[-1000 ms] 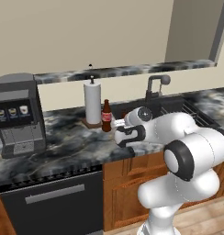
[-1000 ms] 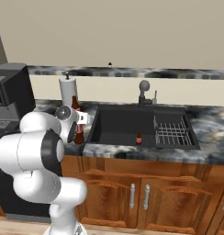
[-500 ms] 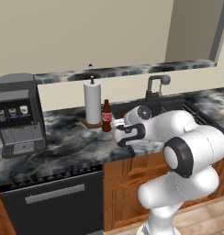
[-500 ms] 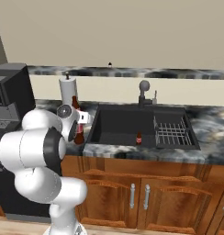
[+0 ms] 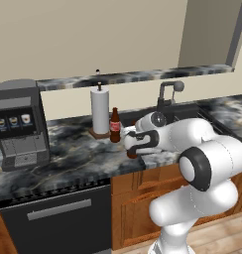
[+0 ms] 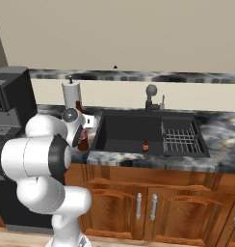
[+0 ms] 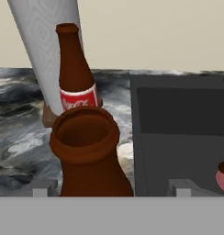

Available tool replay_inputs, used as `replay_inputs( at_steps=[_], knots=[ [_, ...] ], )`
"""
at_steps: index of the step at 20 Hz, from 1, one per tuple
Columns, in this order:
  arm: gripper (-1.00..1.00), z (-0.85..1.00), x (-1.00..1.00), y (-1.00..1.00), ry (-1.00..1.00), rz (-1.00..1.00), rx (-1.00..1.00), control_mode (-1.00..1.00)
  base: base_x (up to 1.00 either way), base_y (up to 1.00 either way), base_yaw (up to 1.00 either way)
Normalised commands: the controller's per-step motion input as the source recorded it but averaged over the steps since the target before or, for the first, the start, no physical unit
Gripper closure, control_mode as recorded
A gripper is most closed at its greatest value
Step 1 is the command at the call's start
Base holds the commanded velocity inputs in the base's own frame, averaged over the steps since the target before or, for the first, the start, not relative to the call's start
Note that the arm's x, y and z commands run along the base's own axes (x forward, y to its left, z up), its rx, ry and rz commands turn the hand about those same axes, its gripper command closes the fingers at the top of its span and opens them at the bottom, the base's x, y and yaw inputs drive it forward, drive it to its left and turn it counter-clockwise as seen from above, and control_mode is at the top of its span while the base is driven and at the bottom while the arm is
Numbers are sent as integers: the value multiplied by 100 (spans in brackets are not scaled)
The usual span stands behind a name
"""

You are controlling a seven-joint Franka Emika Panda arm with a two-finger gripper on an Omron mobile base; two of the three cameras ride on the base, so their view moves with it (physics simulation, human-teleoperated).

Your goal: Place the large bottle from the dining counter next to the other large bottle outside the sink, and place the small bottle from the dining counter next to the other small bottle inside the sink.

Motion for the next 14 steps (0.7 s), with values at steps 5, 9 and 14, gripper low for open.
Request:
replay_inputs(
  at_steps=[5, 9, 14],
  knots=[
    [-100, 0, 0, -21, -2, 7, 0, -100, 0, 0, 0],
    [-100, 23, -2, -4, -2, 8, 0, -100, 0, 0, 0],
    [-100, 56, 0, 0, 0, 6, 2, -100, 0, 0, 0]
  ],
)
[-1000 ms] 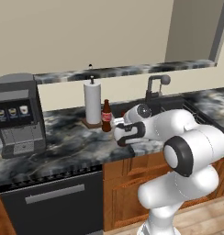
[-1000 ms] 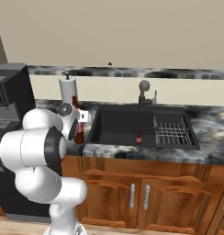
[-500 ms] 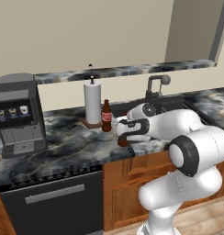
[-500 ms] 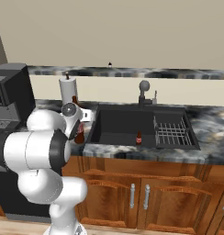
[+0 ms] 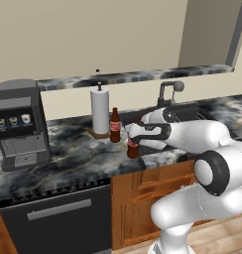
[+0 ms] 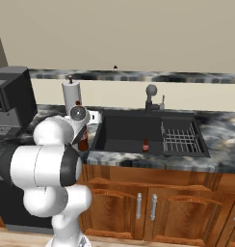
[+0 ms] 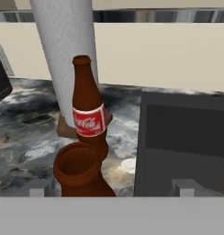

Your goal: Place the large bottle from the dining counter next to the other large bottle outside the sink, and place the small bottle from the dining counter next to the other small bottle inside the sink.

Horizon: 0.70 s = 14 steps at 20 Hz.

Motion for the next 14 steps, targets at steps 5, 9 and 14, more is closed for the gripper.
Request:
replay_inputs(
  at_steps=[5, 9, 14],
  knots=[
    [-100, 66, 8, 0, 1, 3, 0, -100, 0, 0, 0],
    [-100, 59, 14, 0, 8, 1, 0, -100, 0, 0, 0],
    [-100, 36, -1, 0, 12, 0, -2, -100, 0, 0, 0]
  ],
)
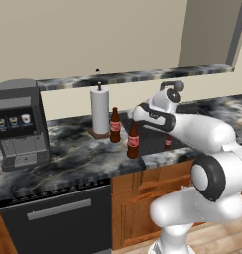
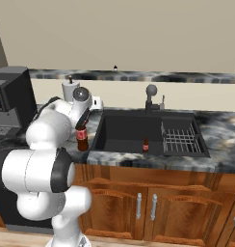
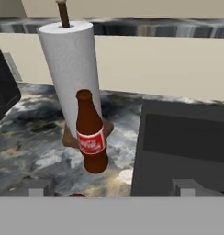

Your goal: Place the large bottle from the dining counter next to the other large bottle outside the sink, and place the small bottle from the dining counter next to the other small bottle inside the sink.

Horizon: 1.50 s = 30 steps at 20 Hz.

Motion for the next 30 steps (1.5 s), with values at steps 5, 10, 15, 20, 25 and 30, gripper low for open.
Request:
replay_inputs(
  at_steps=[5, 10, 15, 20, 25, 30],
  knots=[
    [-100, 33, -31, 0, 5, 0, -4, -100, 0, 0, 0],
    [-100, 8, -75, -3, 0, 0, -9, -100, 0, 0, 0],
    [-100, 0, -93, -13, -3, 1, -12, -100, 0, 0, 0],
    [-100, 0, -77, -14, -3, 3, -8, -100, 0, 0, 0],
    [-100, 0, -57, -2, 0, 1, -5, -100, 0, 0, 0],
    [-100, 0, -32, 0, 0, 0, -1, -100, 0, 0, 0]
  ],
)
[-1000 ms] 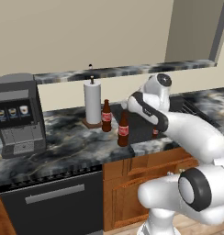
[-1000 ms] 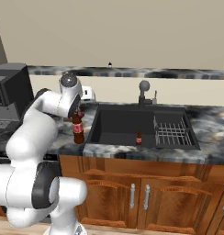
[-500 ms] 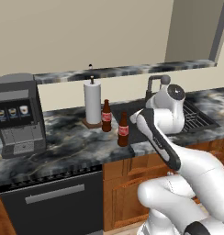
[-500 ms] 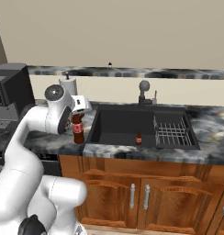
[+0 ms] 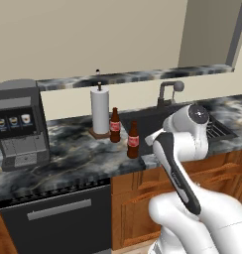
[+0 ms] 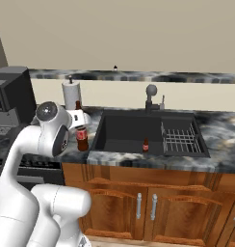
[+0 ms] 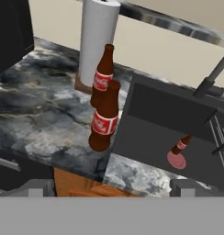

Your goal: Place the large bottle from the dining counter next to the other large bottle outside the sink, and place the small bottle from the dining counter next to the other small bottle inside the sink.

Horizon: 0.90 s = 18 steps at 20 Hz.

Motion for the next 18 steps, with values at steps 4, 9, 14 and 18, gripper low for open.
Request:
replay_inputs(
  at_steps=[4, 9, 14, 18],
  knots=[
    [-100, -1, -6, 0, 0, 0, 0, -100, 0, 0, 0],
    [-100, 0, 0, 0, 0, 0, 0, -100, 0, 0, 0],
    [-100, -1, 0, 0, 0, 0, 0, -100, 0, 0, 0],
    [-100, 0, 0, 0, 0, 0, 0, 100, -2, 22, 0]
  ],
)
